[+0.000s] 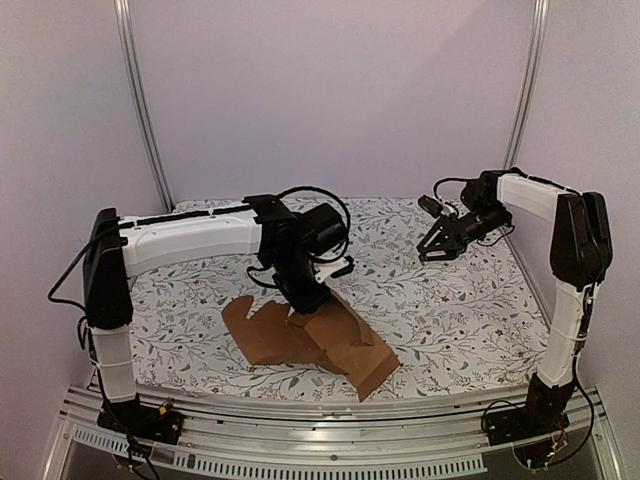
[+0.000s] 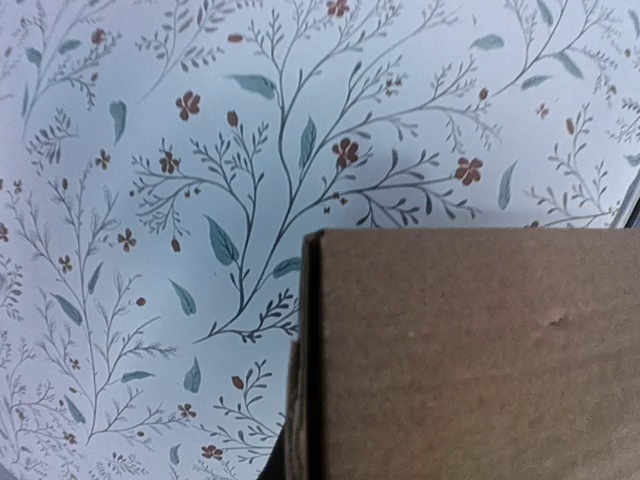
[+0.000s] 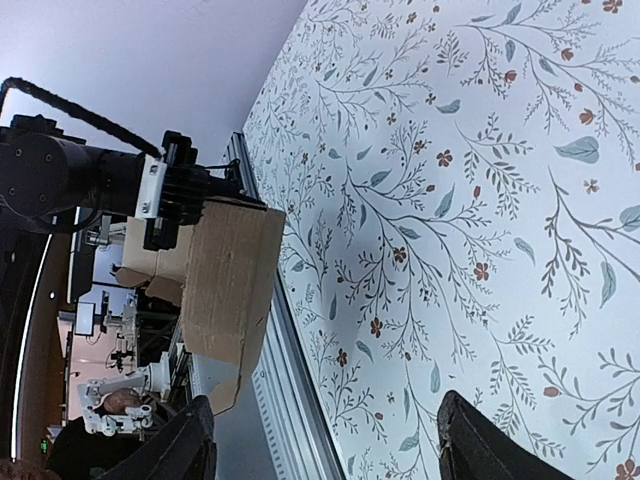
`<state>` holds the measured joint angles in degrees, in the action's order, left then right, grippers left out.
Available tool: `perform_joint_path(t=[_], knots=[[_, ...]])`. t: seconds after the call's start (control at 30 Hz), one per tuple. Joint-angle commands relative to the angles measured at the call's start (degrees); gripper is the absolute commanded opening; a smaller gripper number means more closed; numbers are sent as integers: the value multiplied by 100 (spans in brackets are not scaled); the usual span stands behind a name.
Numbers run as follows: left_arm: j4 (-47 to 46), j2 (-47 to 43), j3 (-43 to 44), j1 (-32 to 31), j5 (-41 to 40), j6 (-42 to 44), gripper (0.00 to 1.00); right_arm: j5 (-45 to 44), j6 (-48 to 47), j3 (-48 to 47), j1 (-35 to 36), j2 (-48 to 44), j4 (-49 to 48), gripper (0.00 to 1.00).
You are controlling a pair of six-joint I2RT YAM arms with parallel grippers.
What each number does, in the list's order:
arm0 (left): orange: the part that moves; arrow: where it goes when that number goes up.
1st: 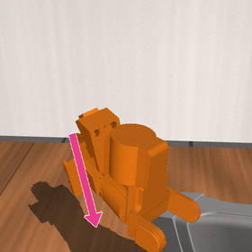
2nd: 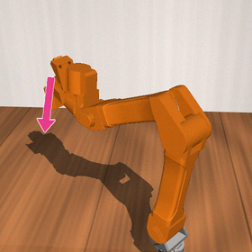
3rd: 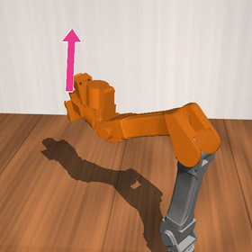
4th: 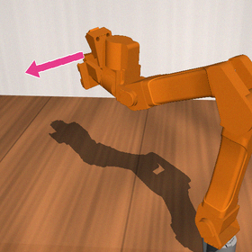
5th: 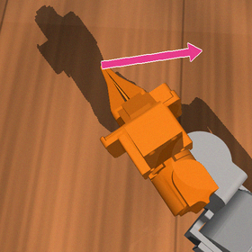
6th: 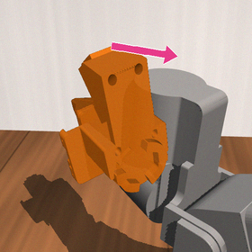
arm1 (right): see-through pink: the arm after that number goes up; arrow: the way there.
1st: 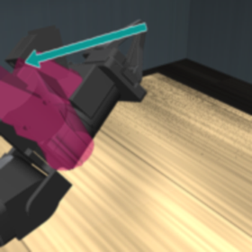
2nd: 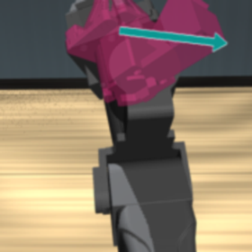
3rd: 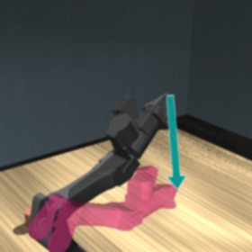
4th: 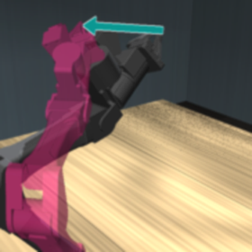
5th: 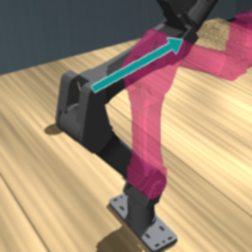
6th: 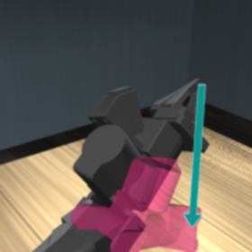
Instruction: Fold the paper box
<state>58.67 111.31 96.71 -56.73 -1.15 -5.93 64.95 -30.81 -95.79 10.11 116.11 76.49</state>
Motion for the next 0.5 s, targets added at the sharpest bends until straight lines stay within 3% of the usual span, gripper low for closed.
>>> perform_joint_path(t=[0.0,0.2,0.47], knots=[[2140,804,541,139,-266,435,0,-549,598,381,65,-618,-516,74],[2048,1443,1134,197,9,501,0,-560,704,561,57,-733,-615,73],[1147,1697,876,189,9,111,6,-496,699,658,63,-630,-629,71]])
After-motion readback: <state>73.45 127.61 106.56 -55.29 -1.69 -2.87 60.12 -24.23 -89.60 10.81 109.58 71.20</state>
